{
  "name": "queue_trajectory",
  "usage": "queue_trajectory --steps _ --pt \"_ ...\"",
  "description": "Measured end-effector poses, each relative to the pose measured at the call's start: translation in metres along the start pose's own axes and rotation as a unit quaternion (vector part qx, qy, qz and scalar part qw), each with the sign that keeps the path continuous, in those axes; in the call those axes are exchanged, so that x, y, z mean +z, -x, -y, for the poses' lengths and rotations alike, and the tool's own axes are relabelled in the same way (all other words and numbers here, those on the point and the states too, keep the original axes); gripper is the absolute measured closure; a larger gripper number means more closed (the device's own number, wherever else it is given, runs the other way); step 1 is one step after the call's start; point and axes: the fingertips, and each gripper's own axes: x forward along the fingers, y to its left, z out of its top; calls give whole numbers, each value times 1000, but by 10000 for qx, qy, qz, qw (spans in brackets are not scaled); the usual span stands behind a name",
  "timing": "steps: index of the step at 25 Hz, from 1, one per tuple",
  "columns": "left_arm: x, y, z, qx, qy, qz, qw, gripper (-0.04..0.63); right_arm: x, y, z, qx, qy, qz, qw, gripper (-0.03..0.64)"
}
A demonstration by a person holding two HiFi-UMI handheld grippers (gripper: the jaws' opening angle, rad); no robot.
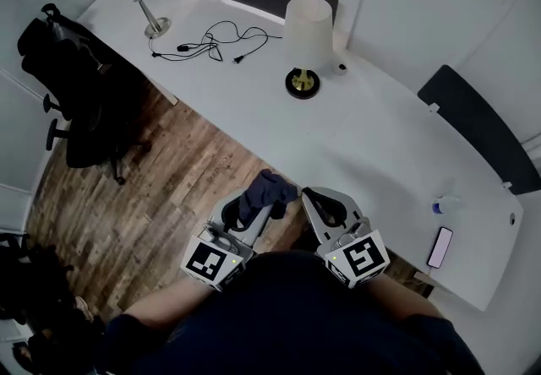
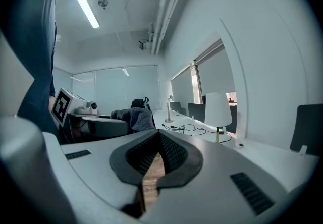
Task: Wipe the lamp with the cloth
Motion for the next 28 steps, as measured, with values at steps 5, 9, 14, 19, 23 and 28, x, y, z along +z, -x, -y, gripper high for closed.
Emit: queue_trajectory --steps 5,9,14,19,23,28 --pt "9 -52 -9 246 98 33 9996 477 1 -13 51 214 -84 -33 9997 607" --pt "1 -82 -13 486 115 -178 9986 477 -1 -15 86 384 -81 -107 9992 607" --pt "5 -110 -24 680 205 -12 9975 477 -12 -24 117 474 -96 -257 9985 607" --pt "0 -123 -42 753 279 -77 9967 477 -15 -40 128 480 -71 -250 9985 607" --pt "-5 -134 -60 680 263 -30 9973 477 -16 -54 132 411 -108 -324 9986 607" --pt "-14 -146 -83 559 191 -230 9980 477 -16 -73 137 349 -58 -379 9987 607"
